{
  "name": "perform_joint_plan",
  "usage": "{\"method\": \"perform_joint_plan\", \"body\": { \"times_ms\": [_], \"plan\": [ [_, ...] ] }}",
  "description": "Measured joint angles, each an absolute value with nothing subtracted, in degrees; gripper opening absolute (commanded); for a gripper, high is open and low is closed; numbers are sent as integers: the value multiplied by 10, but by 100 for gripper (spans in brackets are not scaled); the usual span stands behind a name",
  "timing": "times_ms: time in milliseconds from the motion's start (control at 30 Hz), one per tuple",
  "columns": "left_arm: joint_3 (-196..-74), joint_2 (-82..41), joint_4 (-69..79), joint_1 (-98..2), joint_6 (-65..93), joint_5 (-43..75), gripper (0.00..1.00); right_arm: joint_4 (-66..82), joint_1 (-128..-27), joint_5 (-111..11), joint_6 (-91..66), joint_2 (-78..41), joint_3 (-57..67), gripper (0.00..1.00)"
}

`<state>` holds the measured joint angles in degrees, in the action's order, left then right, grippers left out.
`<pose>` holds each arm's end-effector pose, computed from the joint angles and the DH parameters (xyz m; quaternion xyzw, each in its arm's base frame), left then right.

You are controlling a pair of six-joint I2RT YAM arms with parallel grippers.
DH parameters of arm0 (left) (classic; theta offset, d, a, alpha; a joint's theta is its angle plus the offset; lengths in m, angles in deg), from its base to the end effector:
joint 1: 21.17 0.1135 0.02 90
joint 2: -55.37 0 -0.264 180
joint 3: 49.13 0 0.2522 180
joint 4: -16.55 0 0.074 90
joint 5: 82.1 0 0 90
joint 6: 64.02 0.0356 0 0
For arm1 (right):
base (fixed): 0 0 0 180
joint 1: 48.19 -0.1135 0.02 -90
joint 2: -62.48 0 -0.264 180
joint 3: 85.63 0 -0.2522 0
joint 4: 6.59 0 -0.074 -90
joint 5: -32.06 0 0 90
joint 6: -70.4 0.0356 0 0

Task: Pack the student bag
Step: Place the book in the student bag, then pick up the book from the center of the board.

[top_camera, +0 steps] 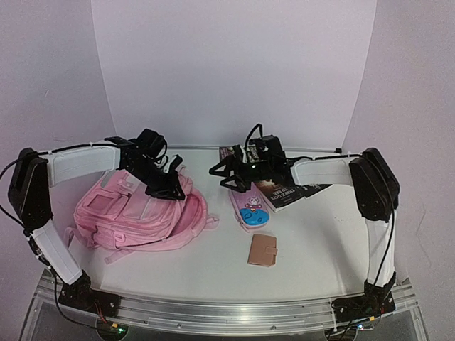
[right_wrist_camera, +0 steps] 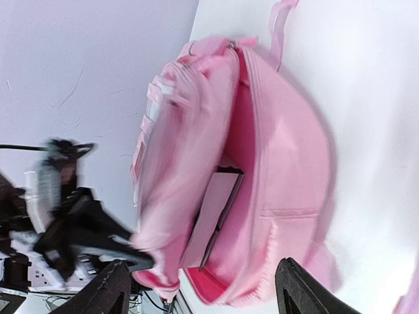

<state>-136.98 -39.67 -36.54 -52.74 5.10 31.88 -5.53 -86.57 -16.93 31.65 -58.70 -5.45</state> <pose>0.2874 -0.1936 0.2524 0.1411 0.9364 -0.2910 0.1363 0.3655 0.3193 0.2090 -0.1063 0.7954 0.5737 0.1643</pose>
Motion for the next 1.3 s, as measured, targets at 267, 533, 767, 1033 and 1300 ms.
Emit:
{"method": "perform_joint_plan", "body": {
  "times_ms": [267, 533, 767, 1033, 1300],
  "plan": [
    [-1371, -433, -354, -530, 36, 291, 66, -4, -763, -165, 196, -508, -38, 81],
    [-1496, -474, -314, -528, 33, 227, 98, 88, -667, -182, 75, -530, -68, 89],
    [-1592, -587, -250, -527, 8, 205, 100, 131, -627, -200, 34, -628, -172, 91],
    [-1700, -733, -206, -527, -32, 178, 100, 143, -608, -214, 72, -758, -311, 77],
    [-1705, -751, -176, -527, -53, 178, 100, 150, -607, -233, 117, -867, -449, 67]
  ]
}}
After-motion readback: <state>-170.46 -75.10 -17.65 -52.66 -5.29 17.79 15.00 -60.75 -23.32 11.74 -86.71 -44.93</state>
